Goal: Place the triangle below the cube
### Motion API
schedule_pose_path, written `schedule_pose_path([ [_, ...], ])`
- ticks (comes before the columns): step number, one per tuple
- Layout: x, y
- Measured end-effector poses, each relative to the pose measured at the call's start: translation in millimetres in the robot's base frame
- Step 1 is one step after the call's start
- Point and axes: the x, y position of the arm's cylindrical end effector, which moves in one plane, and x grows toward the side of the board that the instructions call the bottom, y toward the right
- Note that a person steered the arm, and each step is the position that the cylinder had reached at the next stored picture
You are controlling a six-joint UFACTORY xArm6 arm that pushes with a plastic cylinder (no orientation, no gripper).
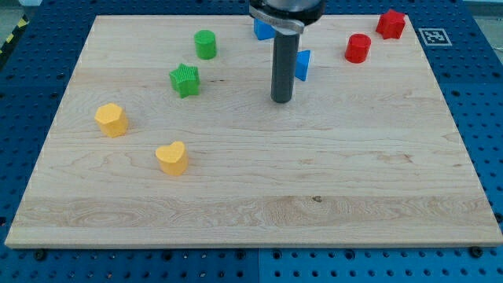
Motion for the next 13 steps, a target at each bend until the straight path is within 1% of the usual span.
schedule_pose_path([
  [1, 3.5, 31.0],
  [3, 3.5, 32.0],
  [5, 3.5, 73.1],
  [9, 1.3, 73.4],
  [11, -8.4, 59.0],
  [13, -32.3, 80.6],
])
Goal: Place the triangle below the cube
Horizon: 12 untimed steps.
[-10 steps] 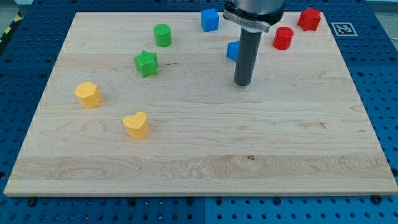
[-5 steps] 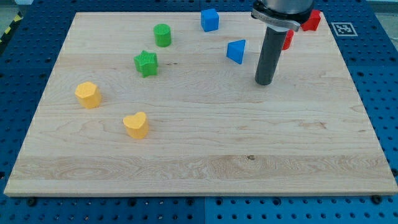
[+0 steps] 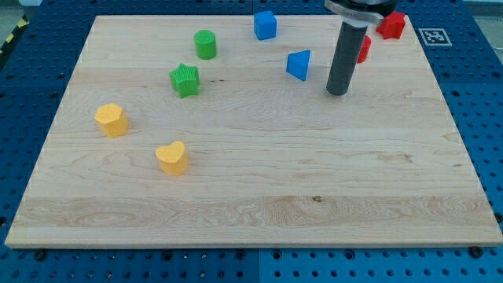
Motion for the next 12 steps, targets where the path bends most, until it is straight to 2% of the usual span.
schedule_pose_path([
  [1, -27.8, -16.9],
  [3, -31.6, -59.9],
  [9, -23.1, -86.3],
  [12, -41.3, -99.0],
])
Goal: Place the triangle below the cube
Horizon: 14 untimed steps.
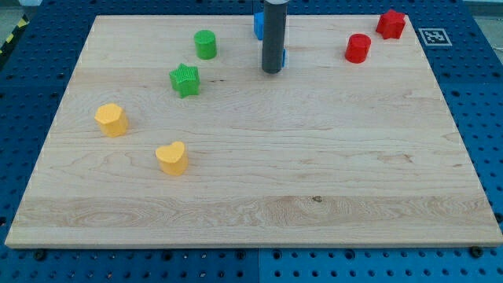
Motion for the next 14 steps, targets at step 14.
schedule_pose_path([
  [14, -32.2, 28.2],
])
